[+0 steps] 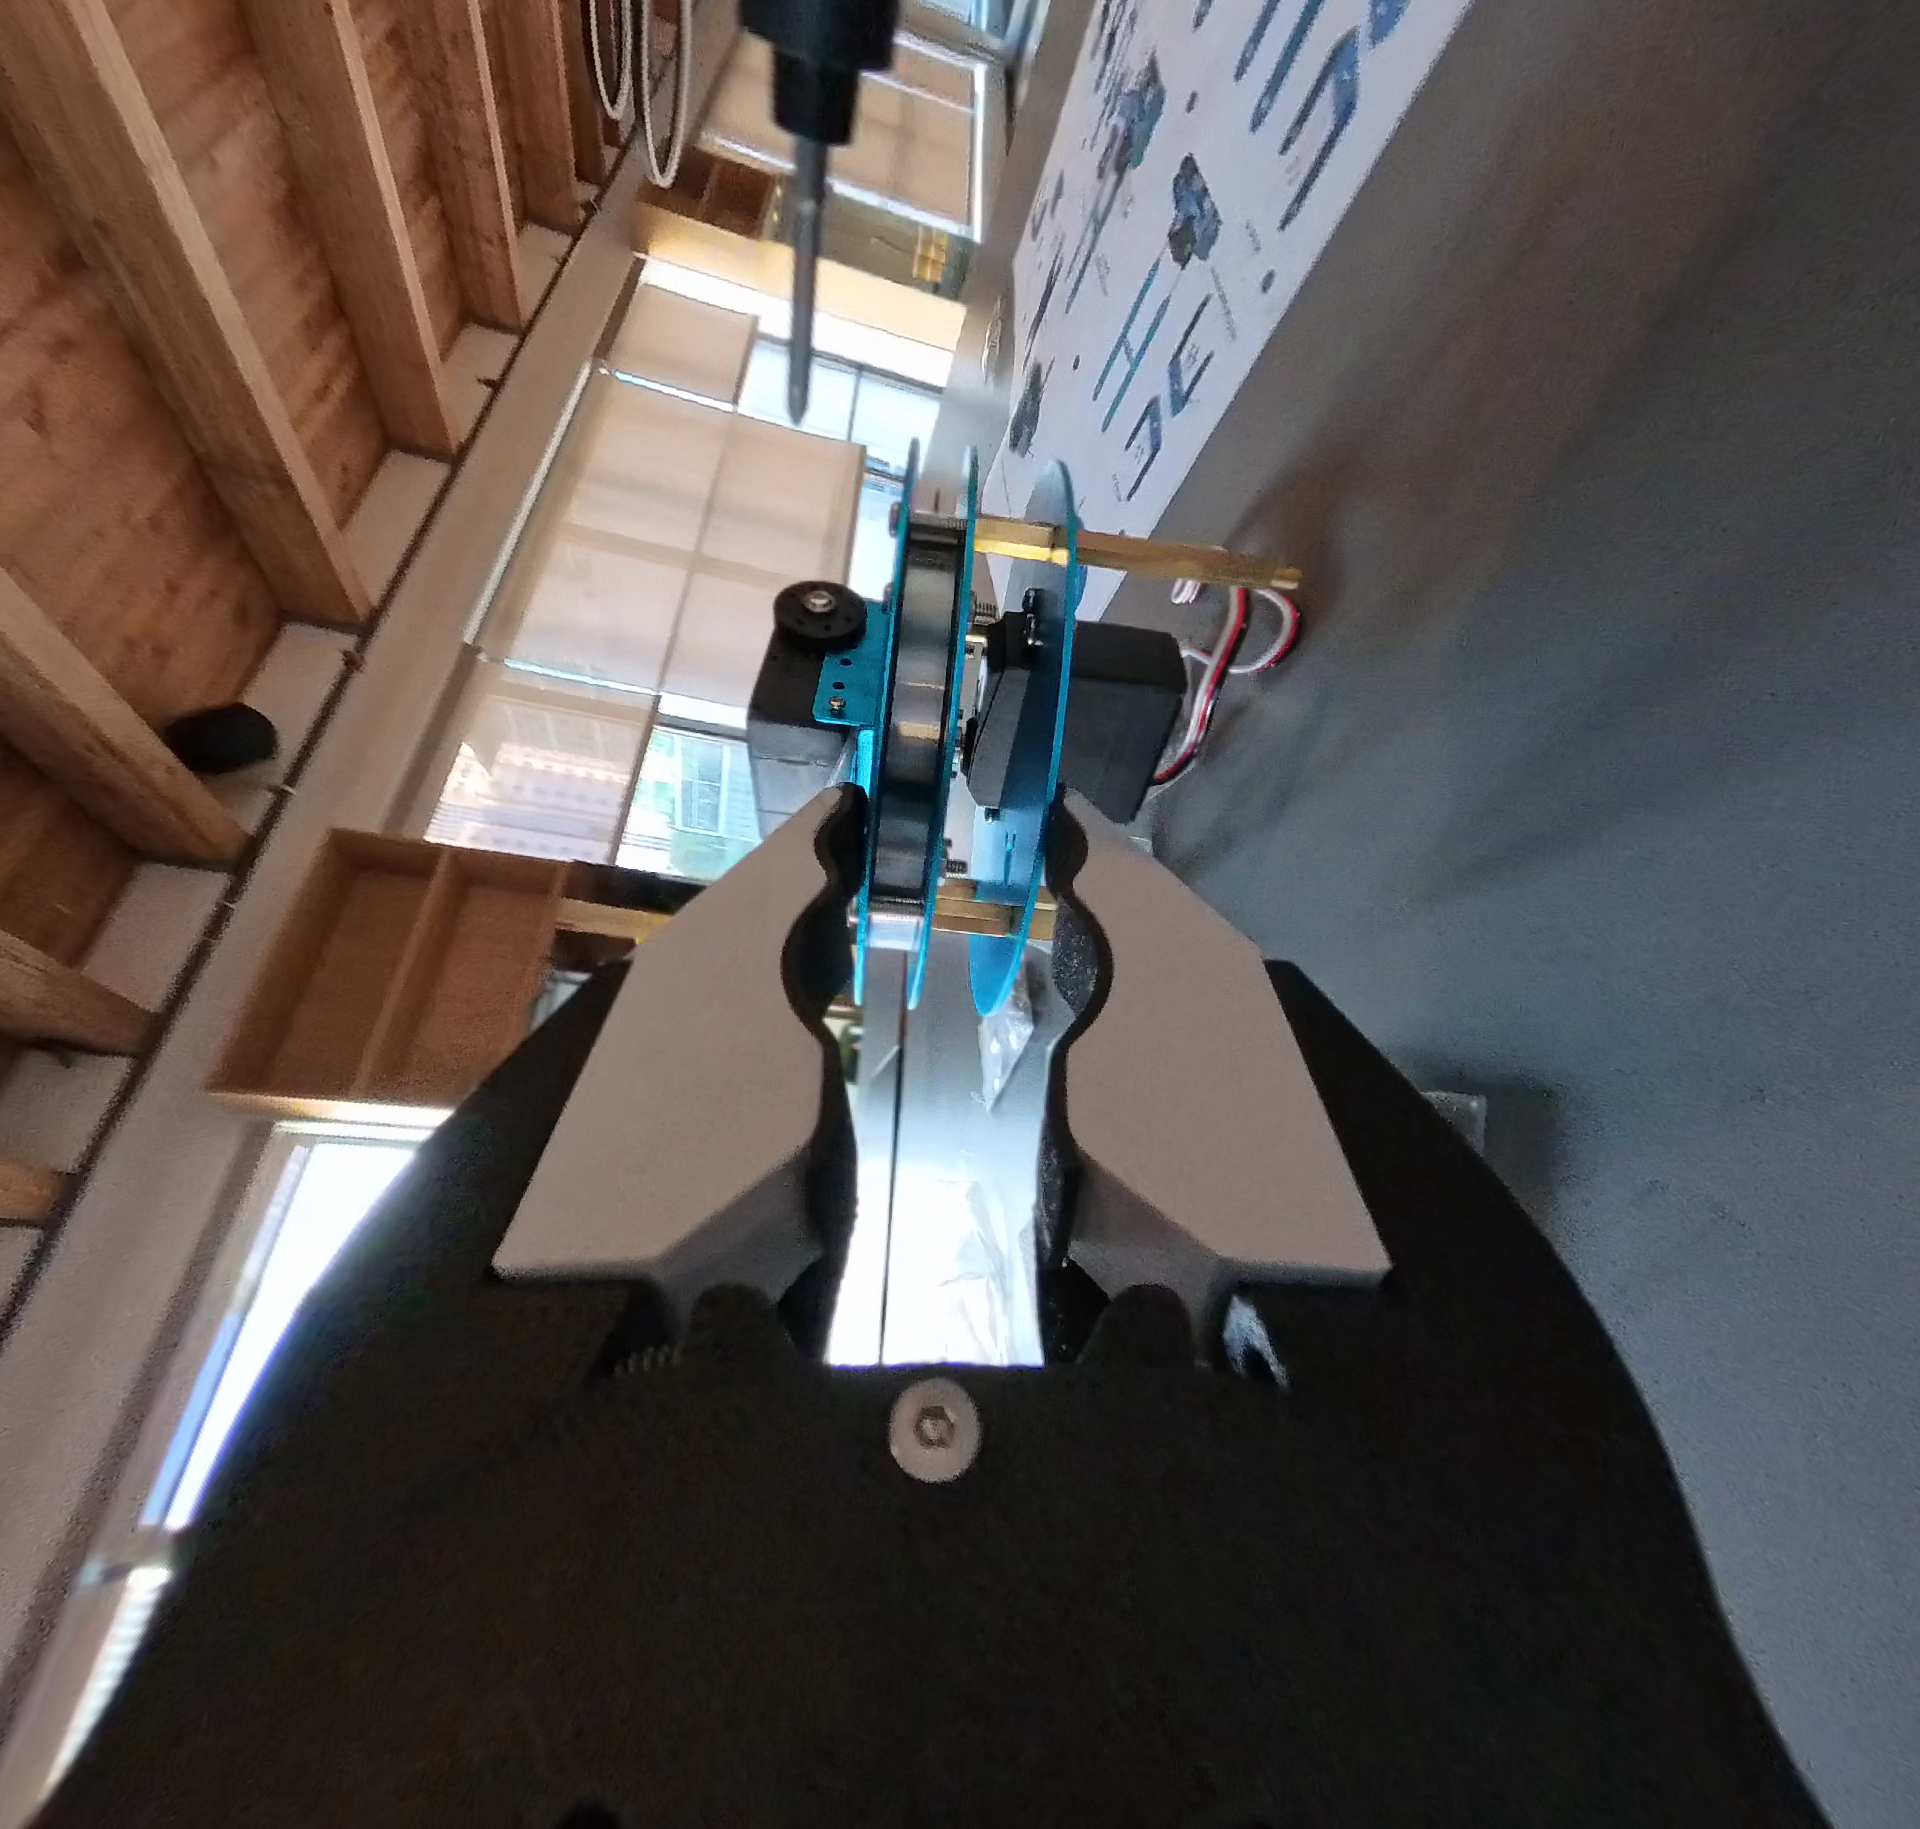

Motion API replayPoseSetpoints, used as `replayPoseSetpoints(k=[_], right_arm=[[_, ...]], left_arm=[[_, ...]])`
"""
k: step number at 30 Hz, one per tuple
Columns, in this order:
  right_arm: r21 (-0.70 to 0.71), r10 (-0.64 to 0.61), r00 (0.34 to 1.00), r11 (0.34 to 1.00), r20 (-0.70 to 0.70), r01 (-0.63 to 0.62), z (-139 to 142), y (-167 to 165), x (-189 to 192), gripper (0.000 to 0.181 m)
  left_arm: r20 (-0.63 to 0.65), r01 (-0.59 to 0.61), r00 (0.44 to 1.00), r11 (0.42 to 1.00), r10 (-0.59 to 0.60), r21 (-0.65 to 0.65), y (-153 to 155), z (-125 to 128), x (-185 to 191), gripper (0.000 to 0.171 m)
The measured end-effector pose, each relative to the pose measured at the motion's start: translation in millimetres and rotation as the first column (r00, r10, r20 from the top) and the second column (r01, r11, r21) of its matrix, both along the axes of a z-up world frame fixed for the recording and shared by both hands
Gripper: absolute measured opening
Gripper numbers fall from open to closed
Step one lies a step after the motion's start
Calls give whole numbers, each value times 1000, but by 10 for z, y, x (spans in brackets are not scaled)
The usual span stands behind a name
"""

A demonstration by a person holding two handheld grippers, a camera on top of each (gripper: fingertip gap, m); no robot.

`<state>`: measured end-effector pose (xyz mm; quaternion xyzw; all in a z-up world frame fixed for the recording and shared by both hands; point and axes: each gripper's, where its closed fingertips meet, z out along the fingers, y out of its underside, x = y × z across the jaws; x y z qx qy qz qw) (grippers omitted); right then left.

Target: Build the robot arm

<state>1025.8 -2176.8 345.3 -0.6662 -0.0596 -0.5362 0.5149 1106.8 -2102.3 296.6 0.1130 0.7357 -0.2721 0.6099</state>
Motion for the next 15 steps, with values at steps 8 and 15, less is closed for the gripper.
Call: replayPoseSetpoints(k=[8, 15], right_arm=[[-119, 68, 997, 990, -38, -73, 245, 162, 232, 16], [-372, 180, 979, 906, -98, -204, 354, 348, 513, 15]], left_arm=[[-109, -15, 994, 993, 2, -118, 116, 73, 66, 33], [-186, -21, 982, 981, -16, -194, 187, 130, 142, 32]])
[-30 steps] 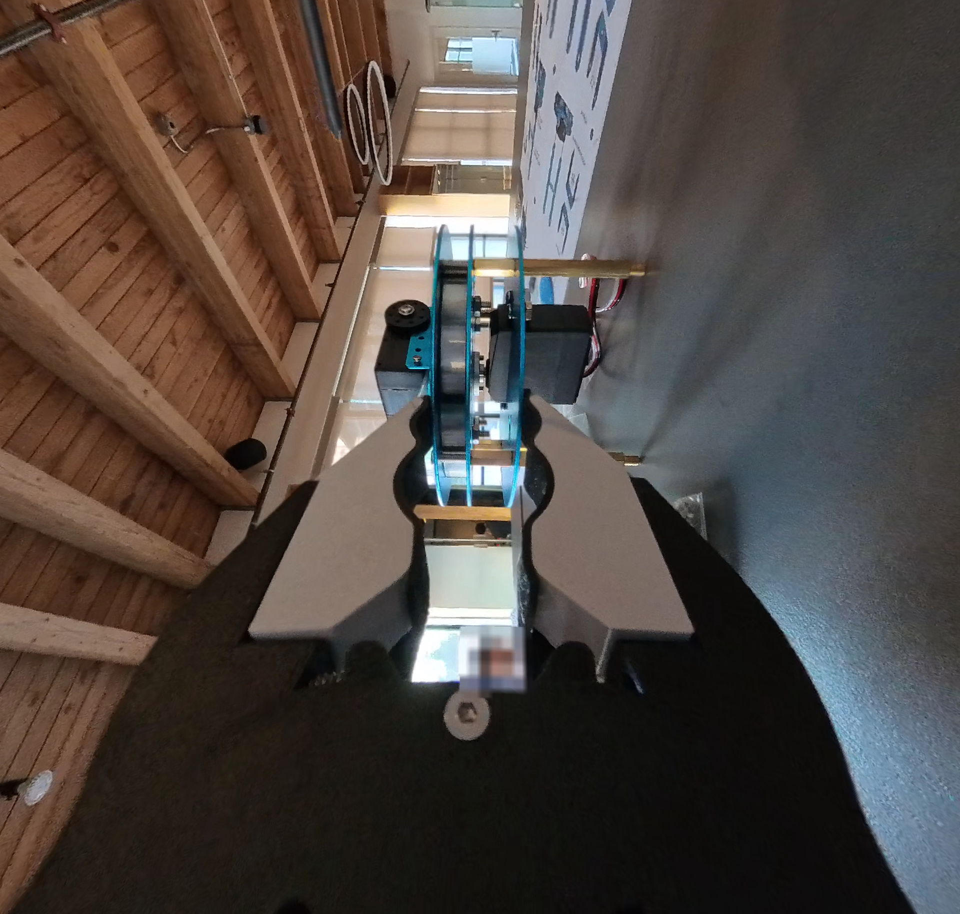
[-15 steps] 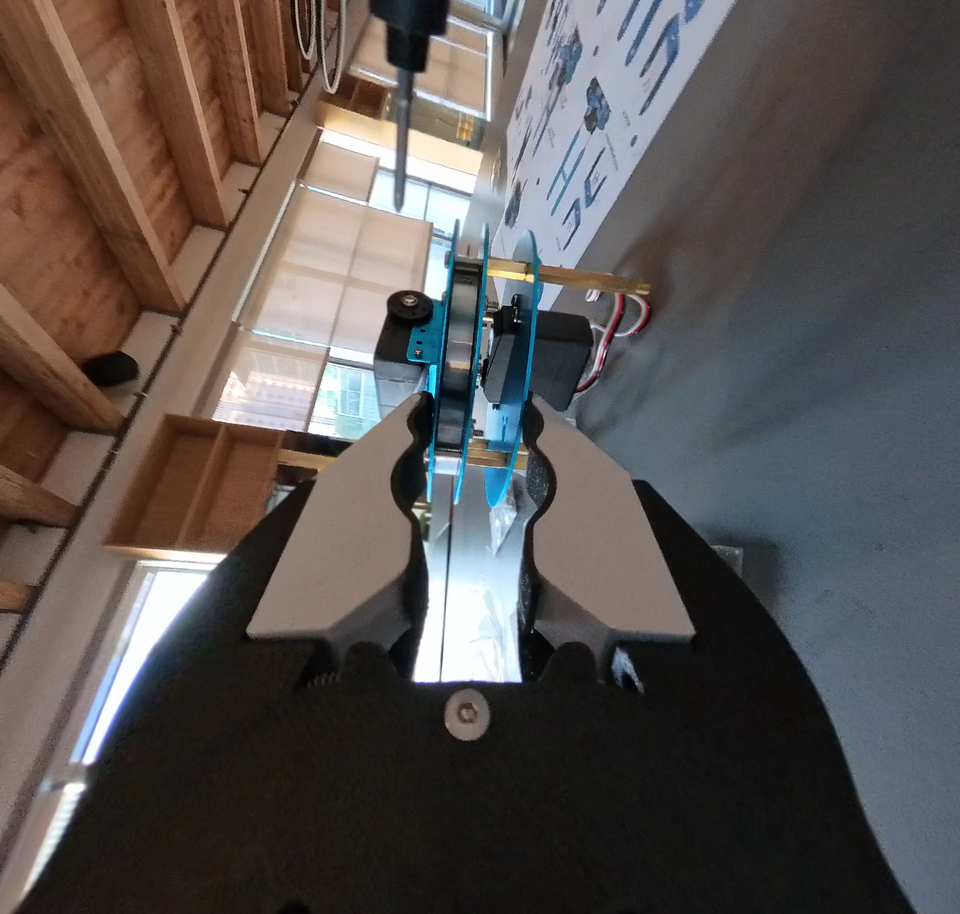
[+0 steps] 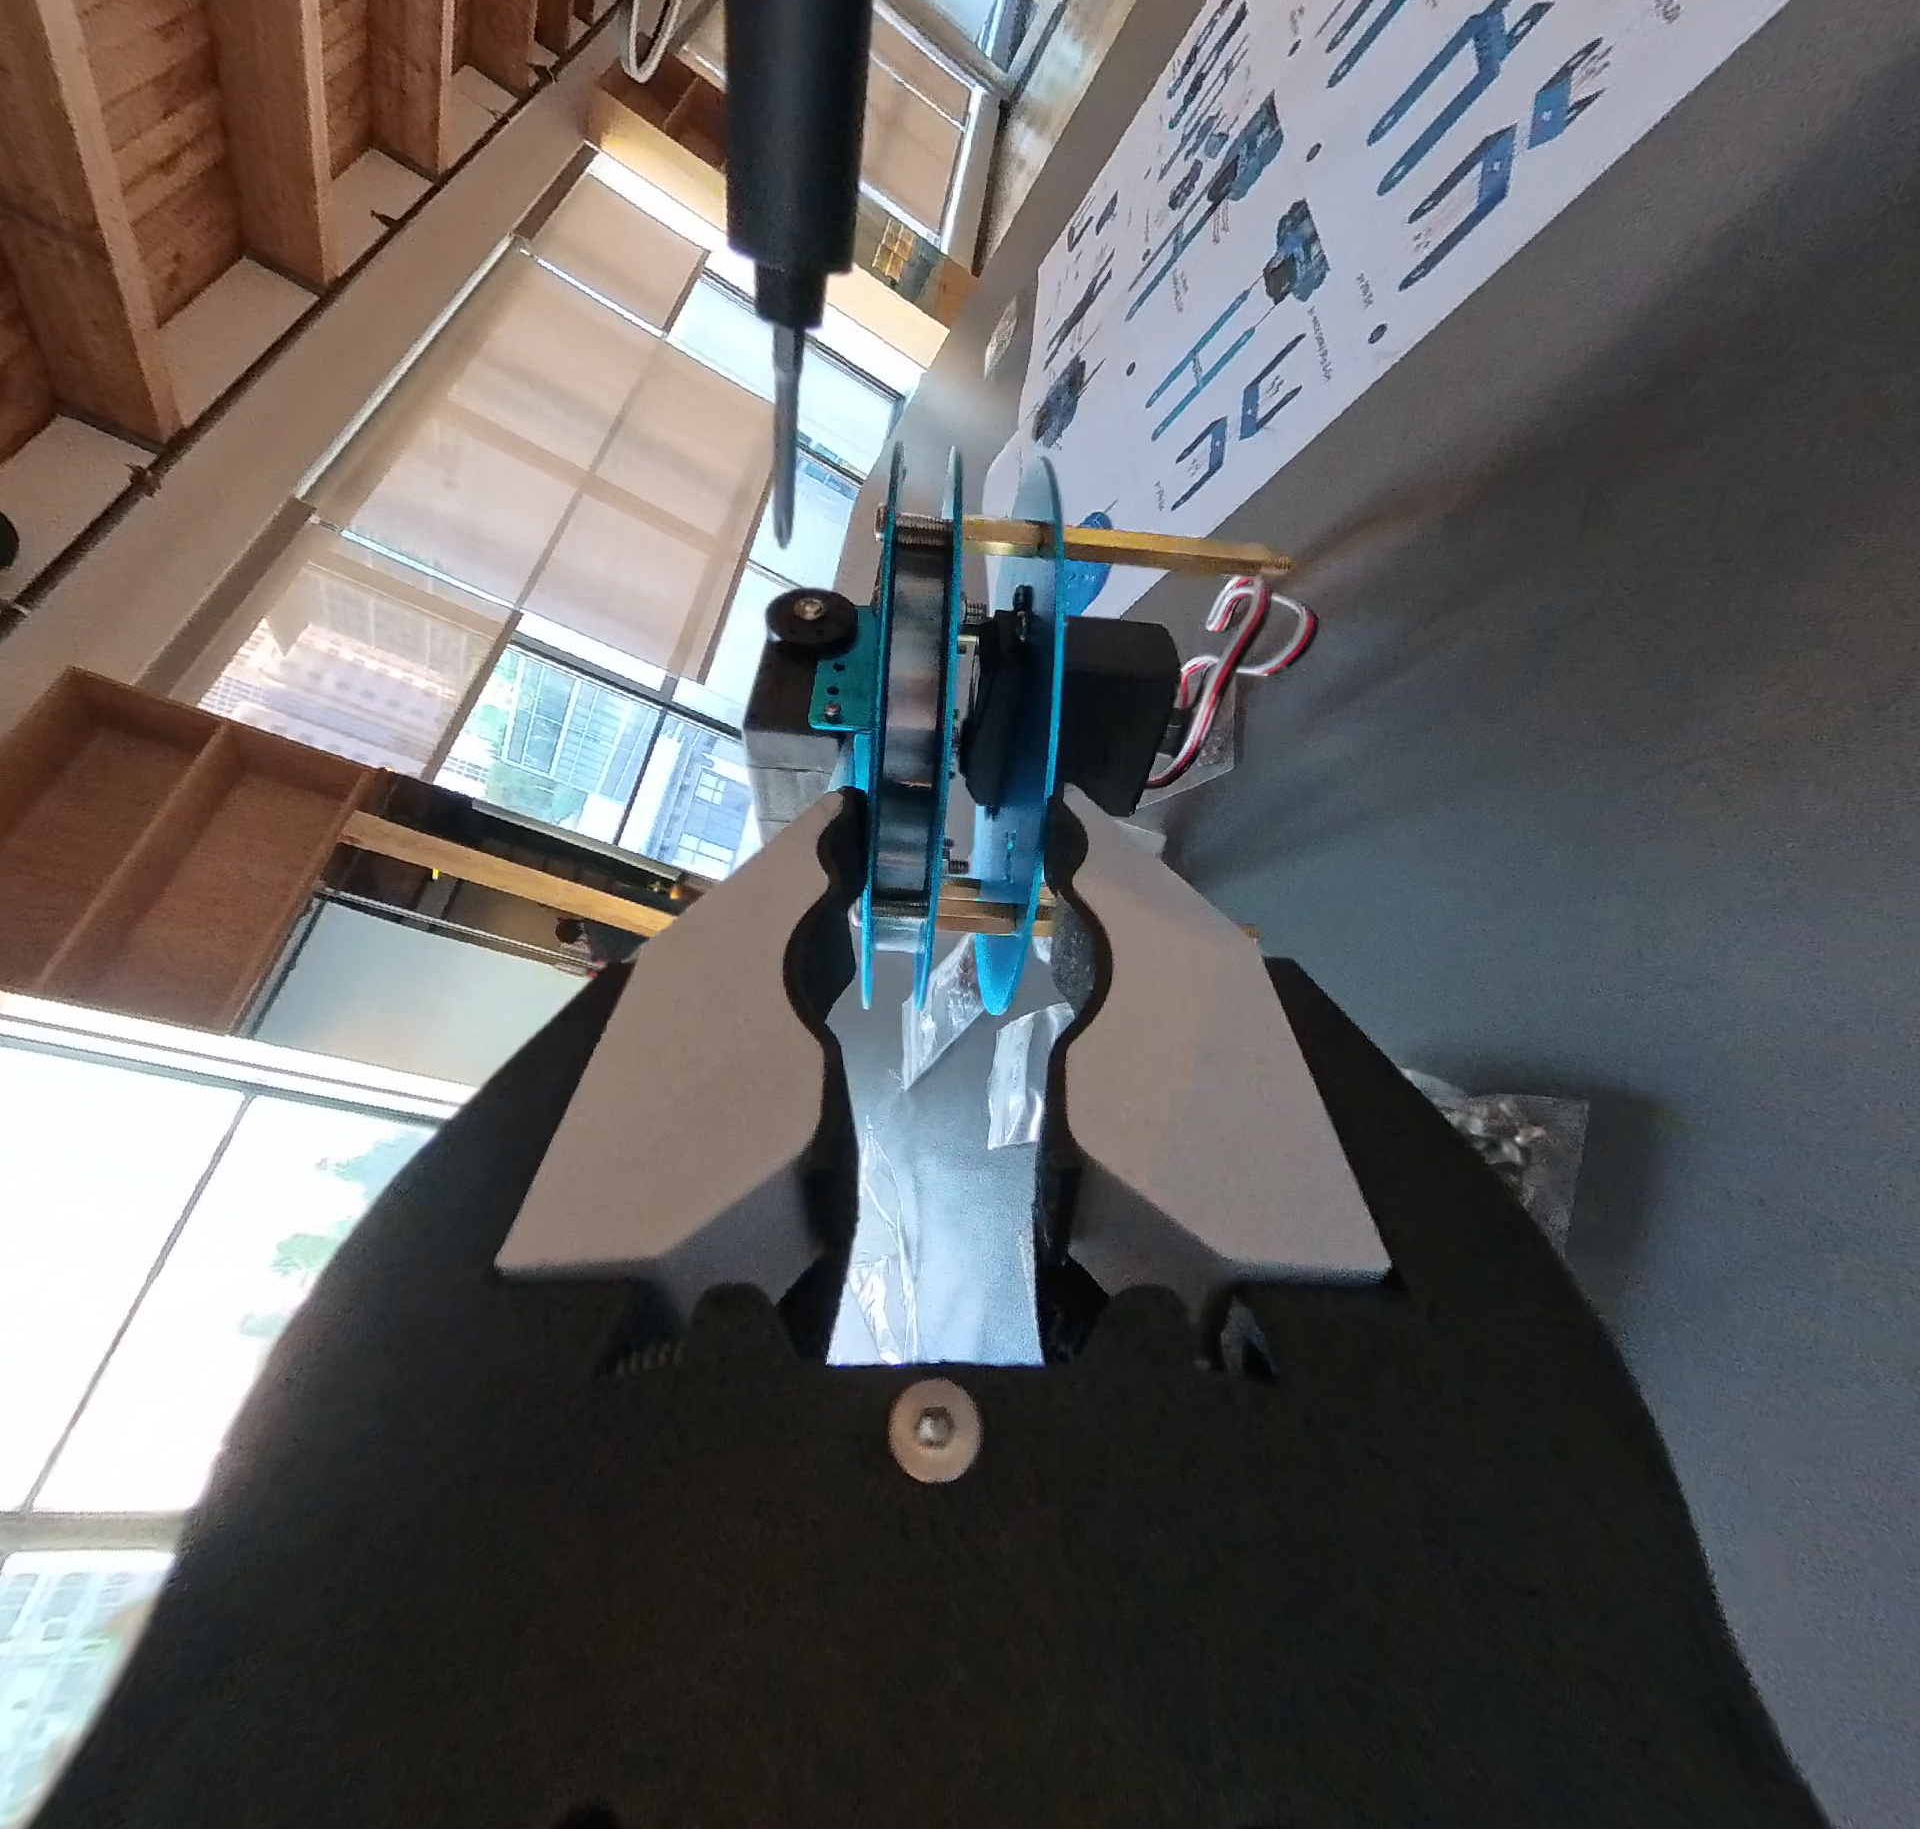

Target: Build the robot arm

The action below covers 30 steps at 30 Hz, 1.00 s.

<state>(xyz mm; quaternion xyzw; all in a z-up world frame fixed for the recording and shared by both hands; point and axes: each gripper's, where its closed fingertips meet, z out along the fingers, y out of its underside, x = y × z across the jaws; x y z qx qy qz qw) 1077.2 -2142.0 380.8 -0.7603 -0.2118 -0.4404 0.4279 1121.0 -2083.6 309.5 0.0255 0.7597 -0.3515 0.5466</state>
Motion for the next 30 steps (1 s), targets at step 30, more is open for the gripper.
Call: replayPoseSetpoints(k=[30], right_arm=[[-379, 169, 974, 920, 148, -102, -85, 263, 184, 17]], left_arm=[[-53, 19, 998, 999, -21, -35, 34, 40, 45, 32]])
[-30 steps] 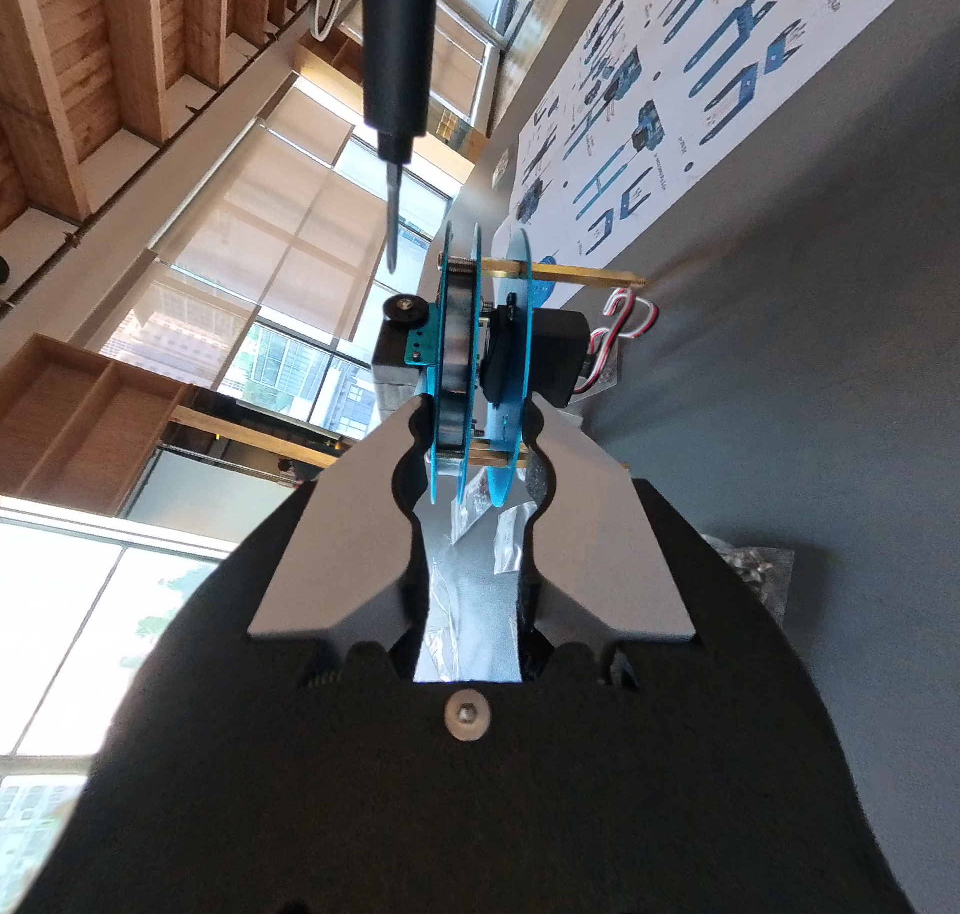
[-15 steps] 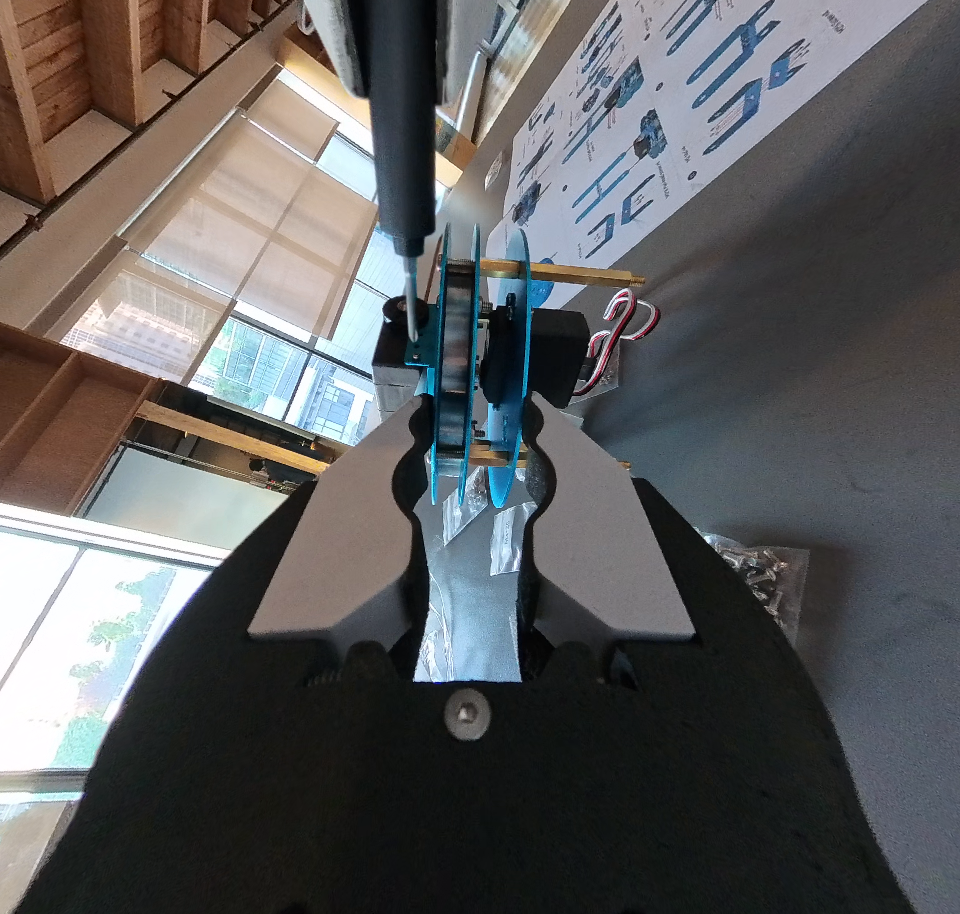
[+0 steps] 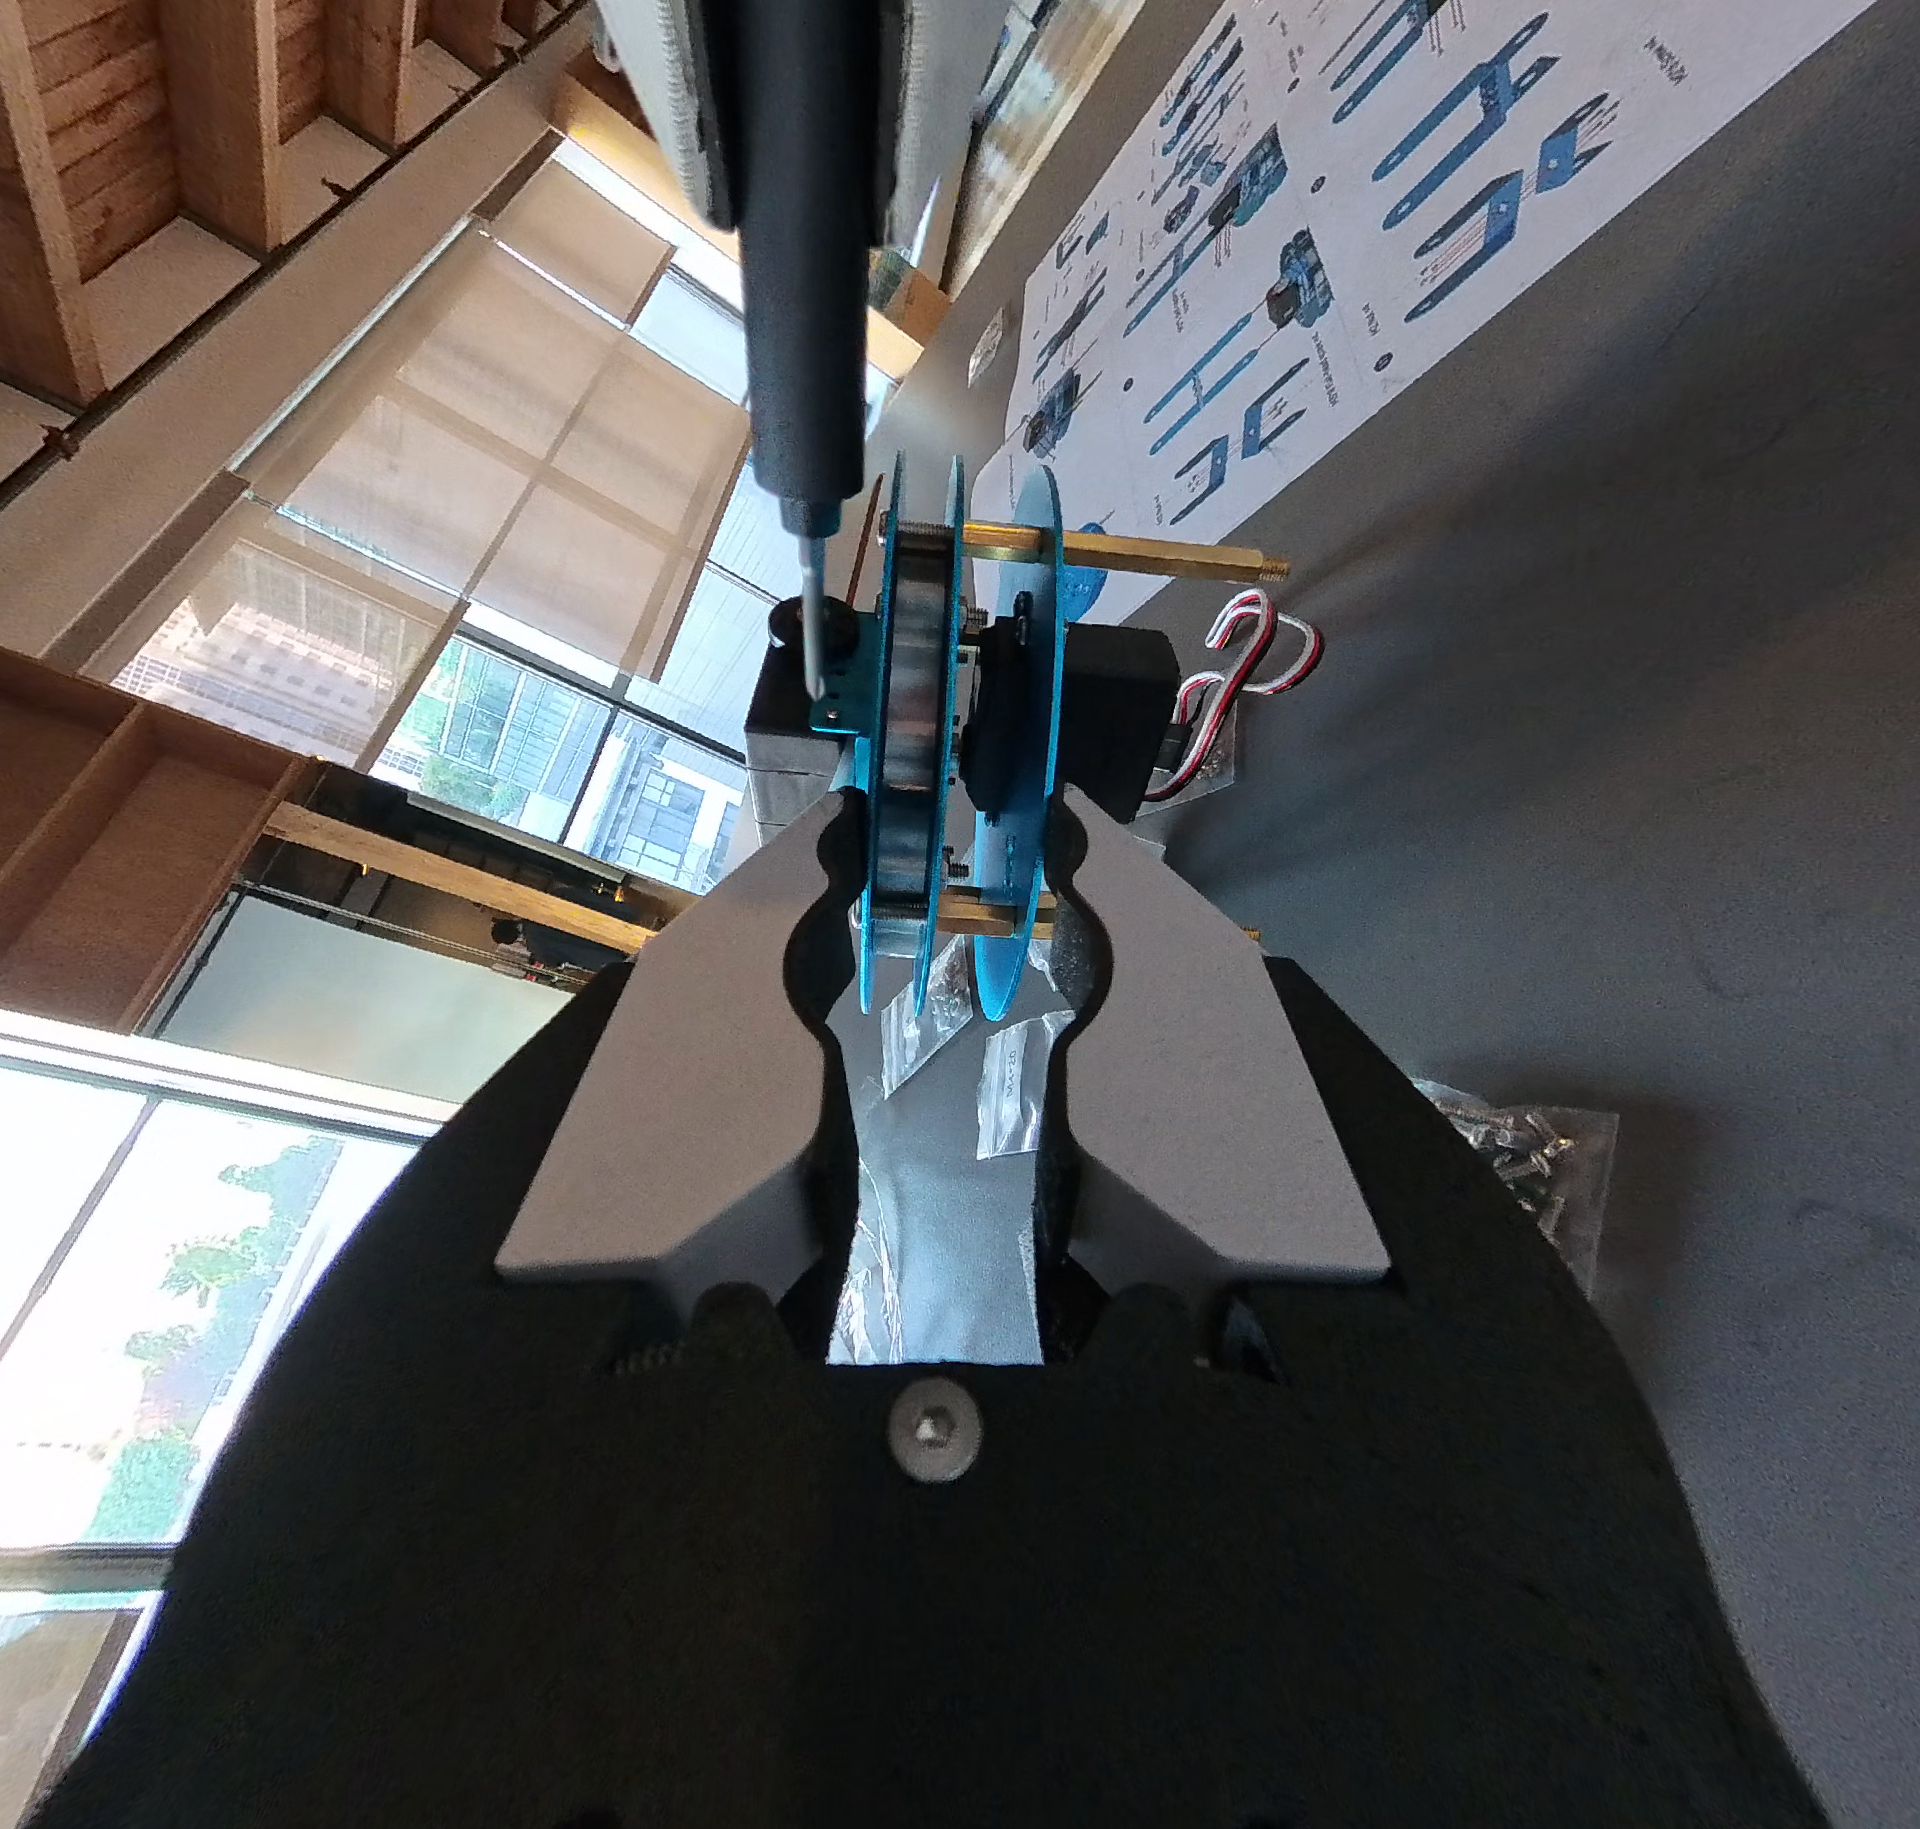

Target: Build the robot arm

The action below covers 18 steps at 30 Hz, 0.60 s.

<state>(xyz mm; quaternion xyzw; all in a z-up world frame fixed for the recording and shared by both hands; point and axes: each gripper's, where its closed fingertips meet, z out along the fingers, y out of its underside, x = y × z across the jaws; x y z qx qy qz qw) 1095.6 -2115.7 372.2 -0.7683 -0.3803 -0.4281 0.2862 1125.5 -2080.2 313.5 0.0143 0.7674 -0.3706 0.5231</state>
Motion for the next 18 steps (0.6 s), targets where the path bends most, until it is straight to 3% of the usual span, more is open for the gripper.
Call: replayPoseSetpoints(k=[18], right_arm=[[-11, -6, 1000, 1000, -14, 6, -25, 8, 6, 17]], left_arm=[[-6, 3, 1000, 1000, -3, -4, 0, -1, -3, 32]])
